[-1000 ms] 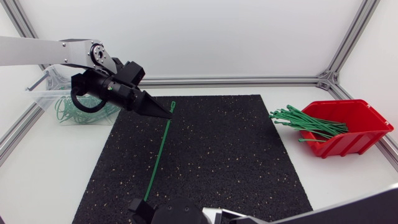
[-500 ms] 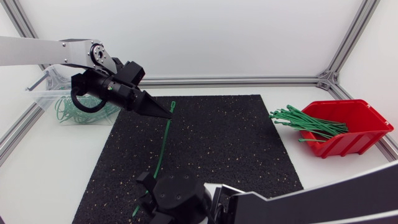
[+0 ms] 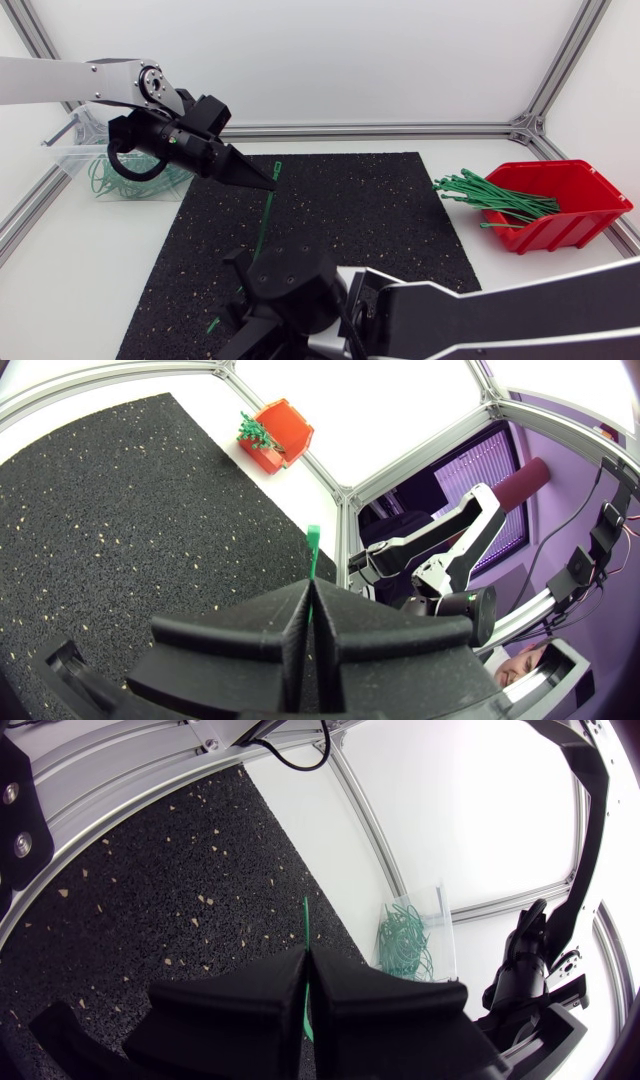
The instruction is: Take a green cable tie from the red box, thread the tail through the head to close it, then place it in the transparent bin on the left.
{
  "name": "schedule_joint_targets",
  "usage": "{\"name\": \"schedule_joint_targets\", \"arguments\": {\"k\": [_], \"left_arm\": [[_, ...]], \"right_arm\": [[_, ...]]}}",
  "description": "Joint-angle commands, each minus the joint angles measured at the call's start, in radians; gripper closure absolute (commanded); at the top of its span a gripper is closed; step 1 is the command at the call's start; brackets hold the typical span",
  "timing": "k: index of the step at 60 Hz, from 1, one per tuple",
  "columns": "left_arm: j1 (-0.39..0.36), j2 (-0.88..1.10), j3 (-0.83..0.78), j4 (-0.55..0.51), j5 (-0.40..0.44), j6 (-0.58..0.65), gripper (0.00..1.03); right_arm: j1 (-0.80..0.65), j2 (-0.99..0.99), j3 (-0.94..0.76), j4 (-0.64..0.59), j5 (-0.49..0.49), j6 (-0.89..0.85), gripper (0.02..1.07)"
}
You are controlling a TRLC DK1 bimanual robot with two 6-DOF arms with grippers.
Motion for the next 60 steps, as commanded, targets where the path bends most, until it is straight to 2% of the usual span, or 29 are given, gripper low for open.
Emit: {"name": "schedule_joint_targets", "arguments": {"k": [1, 16, 20, 24, 26, 29, 35, 40, 54, 58, 60], "left_arm": [[-0.01, -0.021, -0.032, -0.008, 0.004, 0.025, 1.0], [-0.016, -0.023, -0.041, -0.005, 0.005, 0.025, 1.0], [-0.018, -0.023, -0.043, -0.004, 0.004, 0.025, 1.0], [-0.019, -0.023, -0.048, 0.002, 0.004, 0.025, 1.0], [-0.021, -0.021, -0.051, 0.004, 0.004, 0.025, 1.0], [-0.021, -0.021, -0.054, 0.009, 0.004, 0.025, 1.0], [-0.021, -0.021, -0.055, 0.009, 0.004, 0.025, 1.0], [-0.022, -0.021, -0.054, 0.009, 0.002, 0.026, 1.0], [-0.024, -0.01, -0.048, 0.013, 0.0, 0.025, 1.0], [-0.024, -0.004, -0.043, 0.015, 0.0, 0.026, 1.0], [-0.024, 0.0, -0.041, 0.015, 0.0, 0.026, 1.0]], "right_arm": [[-0.01, 0.003, -0.02, 0.001, -0.005, 0.016, 1.01], [-0.024, 0.005, -0.037, 0.015, -0.015, 0.018, 1.01], [-0.026, 0.025, -0.037, 0.012, -0.008, 0.018, 0.83], [-0.024, 0.045, -0.035, 0.005, 0.002, 0.016, 0.8], [-0.024, 0.054, -0.035, 0.004, 0.007, 0.013, 0.75], [-0.024, 0.072, -0.034, -0.013, 0.021, 0.007, 0.62], [-0.024, 0.091, -0.038, -0.028, 0.044, -0.028, 0.53], [-0.024, 0.092, -0.046, -0.042, 0.061, -0.055, 0.4], [-0.03, 0.089, -0.061, -0.031, 0.097, -0.127, 0.37], [-0.024, 0.094, -0.067, 0.004, 0.117, -0.157, 0.38], [-0.021, 0.095, -0.069, 0.013, 0.125, -0.171, 0.43]]}}
